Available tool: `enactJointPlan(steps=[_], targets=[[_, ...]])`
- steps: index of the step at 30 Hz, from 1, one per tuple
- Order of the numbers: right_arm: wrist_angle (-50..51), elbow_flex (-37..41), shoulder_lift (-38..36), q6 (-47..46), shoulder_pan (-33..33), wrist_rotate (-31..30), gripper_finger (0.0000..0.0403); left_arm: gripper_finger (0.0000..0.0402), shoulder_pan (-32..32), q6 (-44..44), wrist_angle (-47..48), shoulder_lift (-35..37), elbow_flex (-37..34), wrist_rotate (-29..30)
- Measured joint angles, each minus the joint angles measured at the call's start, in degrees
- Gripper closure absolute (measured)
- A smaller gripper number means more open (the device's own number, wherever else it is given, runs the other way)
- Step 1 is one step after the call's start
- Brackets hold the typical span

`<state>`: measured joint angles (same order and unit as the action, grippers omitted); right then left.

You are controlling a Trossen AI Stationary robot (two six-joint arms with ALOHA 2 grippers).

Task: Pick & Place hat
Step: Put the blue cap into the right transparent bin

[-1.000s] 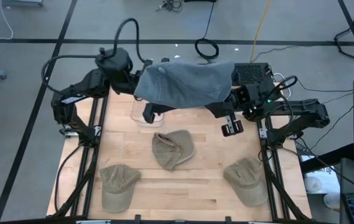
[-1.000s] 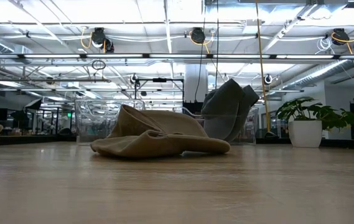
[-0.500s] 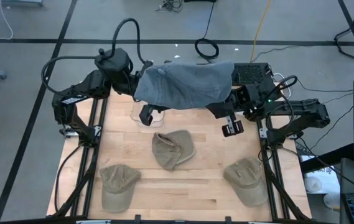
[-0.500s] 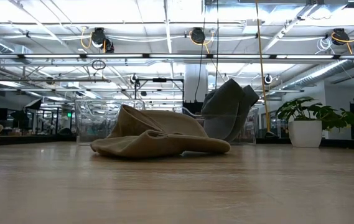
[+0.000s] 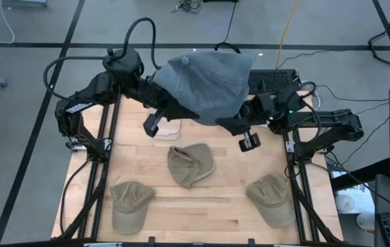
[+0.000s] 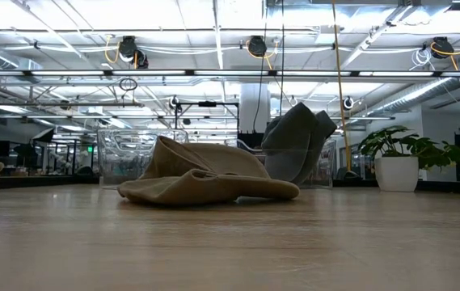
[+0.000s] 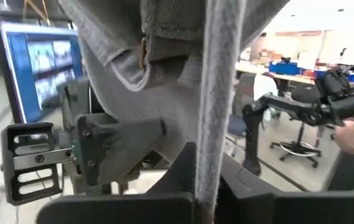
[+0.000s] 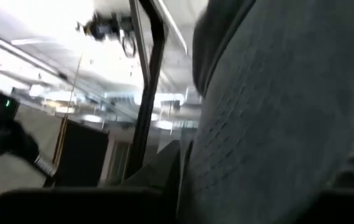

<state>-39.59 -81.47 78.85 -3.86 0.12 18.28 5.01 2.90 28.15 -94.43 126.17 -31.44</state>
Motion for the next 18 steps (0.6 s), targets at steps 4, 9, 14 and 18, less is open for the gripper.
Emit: enactJointPlan(steps=[4, 9, 14, 18], targets=[[10.91, 0.00, -1.86, 0.24, -0.08, -0.51, 0.0269, 0.0392, 1.33, -0.40, 8.10, 2.42, -0.09, -0.60], [22.25, 0.00, -3.69, 0.27, -0.04, -0.40, 0.0233, 0.0393, 2.23, -1.73, 16.77, 4.92, -0.07, -1.31], [31.39, 0.00, -5.53, 0.19, -0.64, -0.49, 0.0208, 0.0394, 2.21, -2.37, 22.94, 7.05, -0.07, -2.38], [36.33, 0.00, -6.50, -0.85, -1.34, -1.88, 0.0198, 0.0393, 2.22, -2.51, 28.17, 8.37, -0.04, -2.56]])
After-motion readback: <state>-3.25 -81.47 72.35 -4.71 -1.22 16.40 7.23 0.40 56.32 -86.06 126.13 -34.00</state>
